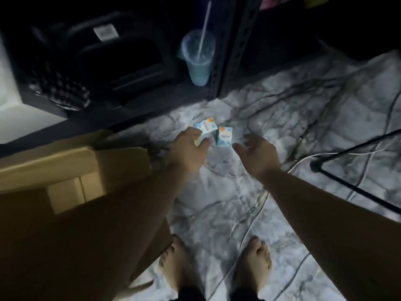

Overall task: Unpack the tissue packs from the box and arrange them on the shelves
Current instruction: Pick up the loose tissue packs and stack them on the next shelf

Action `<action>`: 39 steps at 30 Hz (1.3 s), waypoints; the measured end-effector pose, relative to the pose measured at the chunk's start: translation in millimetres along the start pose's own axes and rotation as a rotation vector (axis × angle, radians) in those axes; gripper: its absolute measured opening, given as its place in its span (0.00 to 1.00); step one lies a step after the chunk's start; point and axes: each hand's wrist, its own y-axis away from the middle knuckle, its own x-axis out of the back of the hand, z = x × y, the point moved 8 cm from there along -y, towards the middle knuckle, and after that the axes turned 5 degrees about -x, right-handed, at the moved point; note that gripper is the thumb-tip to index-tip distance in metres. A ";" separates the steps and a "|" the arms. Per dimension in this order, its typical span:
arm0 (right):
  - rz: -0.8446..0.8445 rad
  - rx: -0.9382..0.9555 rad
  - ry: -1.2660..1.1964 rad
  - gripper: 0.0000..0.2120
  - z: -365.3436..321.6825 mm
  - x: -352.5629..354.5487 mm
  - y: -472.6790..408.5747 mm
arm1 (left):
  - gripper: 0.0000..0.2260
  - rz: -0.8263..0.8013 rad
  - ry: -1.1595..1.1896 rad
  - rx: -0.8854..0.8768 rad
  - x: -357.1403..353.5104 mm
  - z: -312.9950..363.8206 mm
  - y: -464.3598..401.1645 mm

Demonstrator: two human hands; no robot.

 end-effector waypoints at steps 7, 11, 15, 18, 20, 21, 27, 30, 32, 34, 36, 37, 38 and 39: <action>0.036 -0.117 -0.011 0.30 39.5 -78.0 -110.2 | 0.18 0.103 -0.068 0.020 -68.4 -55.0 -103.9; 0.100 -0.127 -0.018 0.35 54.9 -109.5 -142.2 | 0.25 0.098 -0.060 0.048 -94.7 -71.3 -138.4; 0.088 -0.172 -0.130 0.31 61.6 -125.9 -153.6 | 0.23 0.097 -0.054 0.063 -113.9 -82.5 -144.7; 0.052 -0.206 -0.243 0.28 63.0 -124.9 -153.5 | 0.19 0.071 0.074 0.140 -116.0 -91.0 -137.0; 0.041 -0.216 -0.287 0.27 63.0 -116.5 -144.0 | 0.13 0.057 0.209 0.213 -113.5 -93.2 -123.5; 0.033 -0.219 -0.308 0.26 62.6 -110.9 -136.1 | 0.10 0.064 0.284 0.256 -110.9 -93.4 -114.0; -0.019 -0.205 -0.578 0.15 31.3 -39.4 -35.0 | 0.12 0.032 0.633 0.433 -68.8 -50.2 -17.1; -0.043 -0.203 -0.637 0.14 8.8 8.2 29.3 | 0.11 0.038 0.727 0.501 -30.4 -11.7 48.0; -0.096 -0.195 -0.656 0.17 -15.1 45.6 79.8 | 0.13 0.035 0.764 0.524 3.5 17.0 93.7; -0.129 -0.177 -0.666 0.23 -39.3 83.0 128.7 | 0.10 0.049 0.755 0.549 42.8 46.4 140.8; -0.162 -0.154 -0.669 0.12 -65.2 121.1 173.9 | 0.13 0.052 0.774 0.555 79.7 78.7 180.7; -0.184 -0.140 -0.649 0.07 -78.8 138.2 195.2 | 0.16 0.057 0.795 0.540 97.0 93.7 198.4; -0.195 -0.115 -0.638 0.05 -92.5 155.4 215.4 | 0.19 0.066 0.815 0.517 115.5 108.7 214.6; -0.207 -0.080 -0.629 0.04 -105.4 171.4 233.3 | 0.21 0.072 0.834 0.486 134.3 125.3 230.5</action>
